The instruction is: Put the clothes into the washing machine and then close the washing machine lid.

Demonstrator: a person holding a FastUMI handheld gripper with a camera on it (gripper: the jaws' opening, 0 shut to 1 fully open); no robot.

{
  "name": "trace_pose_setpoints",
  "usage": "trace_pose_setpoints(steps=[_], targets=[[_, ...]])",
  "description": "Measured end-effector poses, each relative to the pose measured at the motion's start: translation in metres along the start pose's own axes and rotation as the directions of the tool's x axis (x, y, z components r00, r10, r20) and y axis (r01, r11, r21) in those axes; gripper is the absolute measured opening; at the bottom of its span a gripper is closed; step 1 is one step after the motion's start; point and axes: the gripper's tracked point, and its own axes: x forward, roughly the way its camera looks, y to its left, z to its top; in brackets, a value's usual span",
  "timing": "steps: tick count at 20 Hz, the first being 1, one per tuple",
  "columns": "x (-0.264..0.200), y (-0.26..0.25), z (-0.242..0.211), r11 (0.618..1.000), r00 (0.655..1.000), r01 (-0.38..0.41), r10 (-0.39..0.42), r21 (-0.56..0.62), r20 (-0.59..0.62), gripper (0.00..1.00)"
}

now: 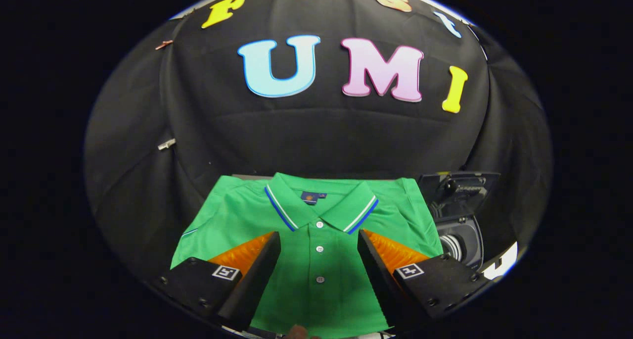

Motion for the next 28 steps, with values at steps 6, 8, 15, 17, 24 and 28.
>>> trace_pose_setpoints(steps=[6, 8, 15, 17, 24, 28], targets=[[0.028, -0.005, -0.018, 0.999, 0.983, -0.004, -0.003, -0.036, -0.183, 0.98], [0.032, -0.009, -0.028, 0.998, 0.969, -0.002, -0.014, -0.064, -0.248, 0.98], [0.038, -0.01, -0.036, 0.999, 0.879, -0.011, -0.012, -0.044, -0.477, 0.99], [0.041, -0.009, -0.037, 0.999, 0.836, 0.013, -0.029, -0.032, -0.548, 0.98], [0.042, -0.019, -0.033, 0.999, 0.758, 0.029, -0.048, -0.04, -0.65, 0.71], [0.04, -0.025, -0.025, 0.998, 0.753, 0.063, -0.048, 0.0, -0.656, 0.21]])
